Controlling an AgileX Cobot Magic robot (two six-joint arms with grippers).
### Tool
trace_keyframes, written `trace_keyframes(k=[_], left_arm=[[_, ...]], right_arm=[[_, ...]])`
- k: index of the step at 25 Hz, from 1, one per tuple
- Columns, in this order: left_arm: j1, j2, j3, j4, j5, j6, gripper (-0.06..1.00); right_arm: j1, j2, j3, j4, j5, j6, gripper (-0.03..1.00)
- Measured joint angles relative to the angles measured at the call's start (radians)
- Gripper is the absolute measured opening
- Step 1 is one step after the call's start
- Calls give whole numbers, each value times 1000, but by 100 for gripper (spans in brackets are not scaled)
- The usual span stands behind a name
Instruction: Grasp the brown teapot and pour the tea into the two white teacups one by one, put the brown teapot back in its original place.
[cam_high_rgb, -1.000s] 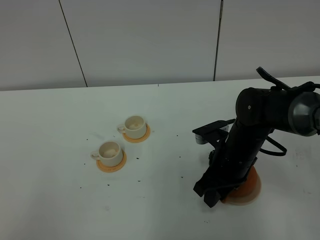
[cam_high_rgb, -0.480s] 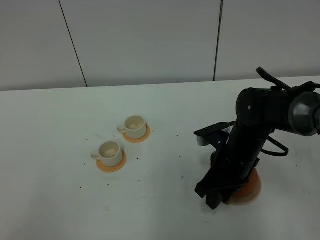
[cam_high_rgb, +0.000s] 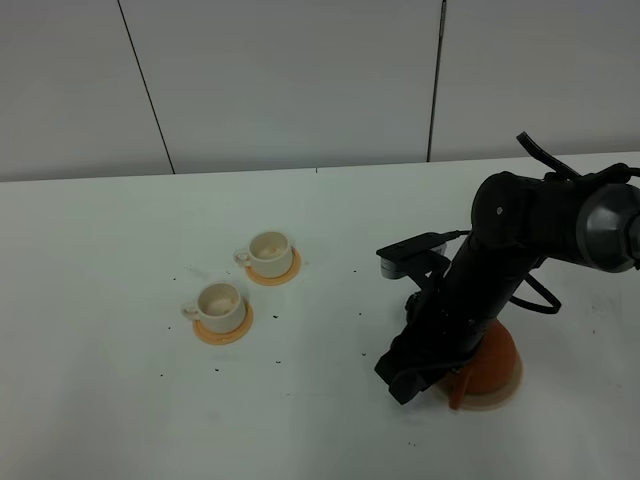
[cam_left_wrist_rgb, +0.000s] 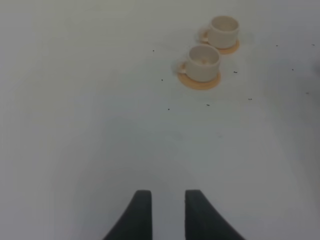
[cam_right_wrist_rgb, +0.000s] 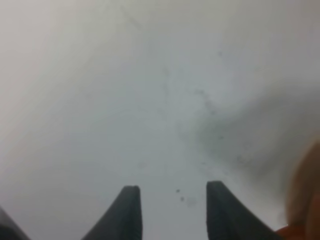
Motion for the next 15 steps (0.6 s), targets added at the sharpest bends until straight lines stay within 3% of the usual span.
trace_keyframes(k=[15], left_arm=[[0,0,0,0,0,0,24]], right_arm=[[0,0,0,-111,29,100,30]])
